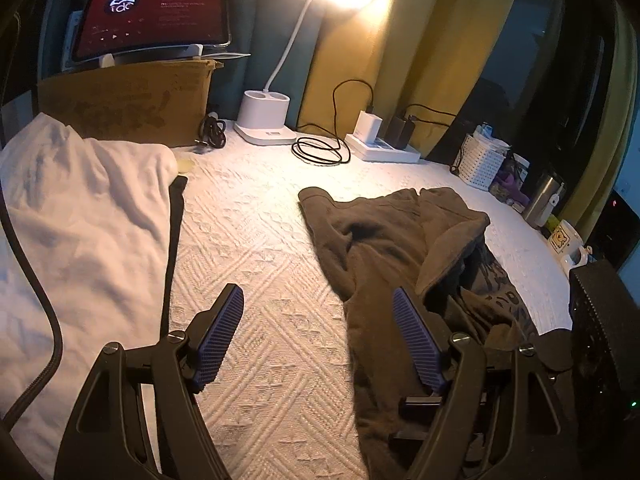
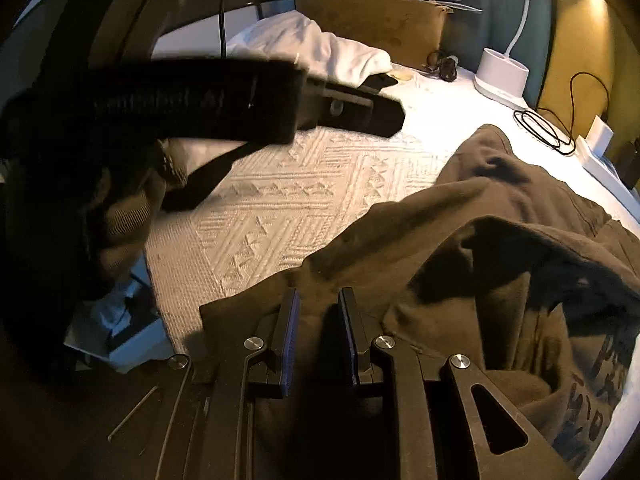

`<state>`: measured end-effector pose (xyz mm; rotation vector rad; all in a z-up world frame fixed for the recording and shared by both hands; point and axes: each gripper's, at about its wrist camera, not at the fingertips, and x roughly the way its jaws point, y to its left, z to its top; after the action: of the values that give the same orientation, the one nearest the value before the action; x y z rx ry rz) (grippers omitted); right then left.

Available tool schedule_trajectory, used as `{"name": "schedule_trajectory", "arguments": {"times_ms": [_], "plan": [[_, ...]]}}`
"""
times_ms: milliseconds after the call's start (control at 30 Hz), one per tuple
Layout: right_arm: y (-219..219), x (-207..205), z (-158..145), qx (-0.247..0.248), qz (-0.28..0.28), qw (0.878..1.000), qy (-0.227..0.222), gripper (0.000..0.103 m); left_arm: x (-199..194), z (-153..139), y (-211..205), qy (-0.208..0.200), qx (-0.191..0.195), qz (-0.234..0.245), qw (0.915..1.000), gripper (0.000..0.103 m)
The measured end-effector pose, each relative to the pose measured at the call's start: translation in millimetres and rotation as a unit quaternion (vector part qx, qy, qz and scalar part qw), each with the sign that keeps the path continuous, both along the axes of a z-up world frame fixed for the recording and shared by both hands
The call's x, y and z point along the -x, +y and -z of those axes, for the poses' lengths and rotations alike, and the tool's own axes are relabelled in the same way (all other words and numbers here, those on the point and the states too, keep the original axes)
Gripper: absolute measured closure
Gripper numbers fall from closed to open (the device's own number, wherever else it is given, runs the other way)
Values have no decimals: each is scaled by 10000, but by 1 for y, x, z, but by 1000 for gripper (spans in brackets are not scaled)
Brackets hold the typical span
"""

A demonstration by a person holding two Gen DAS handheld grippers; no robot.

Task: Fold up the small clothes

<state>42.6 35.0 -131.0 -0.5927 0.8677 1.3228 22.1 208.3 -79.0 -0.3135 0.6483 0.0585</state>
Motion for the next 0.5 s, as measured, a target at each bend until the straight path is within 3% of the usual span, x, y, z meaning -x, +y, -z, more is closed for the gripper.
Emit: {"name": "schedule_trajectory", "arguments": {"times_ms": [67, 133, 167, 200, 233, 500], "plan": [[-7, -3, -4, -97, 88, 9999, 5, 82, 0, -1, -3, 1, -17, 37, 10000, 25], [-18, -6, -11, -210, 258, 9994, -85, 74, -2, -3, -7, 27, -22, 80, 10000, 25], [-24, -10, -14, -271, 356, 9989, -104, 47, -3, -3, -9, 45, 20, 140, 9999, 25], [-32, -14, -19, -349, 477, 9982, -121, 14, -3, -3, -11, 55, 64, 191, 9998, 25], [-40, -18, -24, -421, 601, 9971, -178, 7, -5, -3, -13, 75, 97, 232, 9997, 25], [-117, -60, -45, -627, 1596, 9841, -455, 6, -20, -2, -49, 302, 275, 760, 9963, 25]]}}
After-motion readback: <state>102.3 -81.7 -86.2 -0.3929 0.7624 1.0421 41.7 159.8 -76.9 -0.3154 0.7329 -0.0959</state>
